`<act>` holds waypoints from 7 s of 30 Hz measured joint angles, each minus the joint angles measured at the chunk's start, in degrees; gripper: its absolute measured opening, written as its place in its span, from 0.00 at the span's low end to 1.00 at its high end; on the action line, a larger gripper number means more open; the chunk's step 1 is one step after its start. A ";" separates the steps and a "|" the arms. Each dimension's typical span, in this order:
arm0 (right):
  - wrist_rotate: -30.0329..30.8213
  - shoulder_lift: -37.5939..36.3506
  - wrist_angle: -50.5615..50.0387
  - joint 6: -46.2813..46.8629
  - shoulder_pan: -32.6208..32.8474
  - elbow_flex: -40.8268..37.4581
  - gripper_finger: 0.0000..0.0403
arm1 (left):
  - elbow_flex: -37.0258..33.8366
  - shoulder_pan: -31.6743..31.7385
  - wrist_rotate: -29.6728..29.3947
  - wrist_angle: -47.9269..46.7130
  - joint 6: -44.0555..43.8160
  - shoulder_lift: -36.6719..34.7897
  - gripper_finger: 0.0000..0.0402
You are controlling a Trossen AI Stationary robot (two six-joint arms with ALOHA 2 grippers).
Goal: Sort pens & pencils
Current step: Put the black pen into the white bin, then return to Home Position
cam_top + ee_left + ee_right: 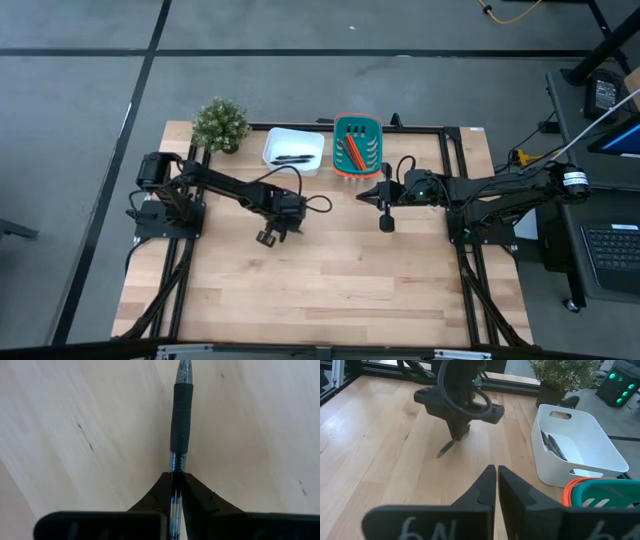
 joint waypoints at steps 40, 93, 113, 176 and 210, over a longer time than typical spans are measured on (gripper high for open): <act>0.02 0.00 -1.93 0.43 -0.06 -0.02 0.05 | -11.56 -1.35 0.17 9.85 -7.26 -27.86 0.04; 0.07 0.00 0.01 -1.28 -0.07 -0.02 0.05 | -46.90 10.46 -27.46 83.42 -20.75 -35.12 0.04; 0.09 0.00 1.13 -2.91 -0.23 -0.02 0.05 | -35.90 28.96 -12.90 85.13 -17.79 -17.02 0.04; 0.07 0.00 -0.42 -1.17 -0.21 -0.02 0.05 | 0.85 37.67 1.29 13.76 6.00 -2.14 0.17; -0.81 -1.24 -2.22 0.28 0.21 -0.02 0.05 | 7.23 21.68 18.83 6.31 -7.01 -20.85 0.18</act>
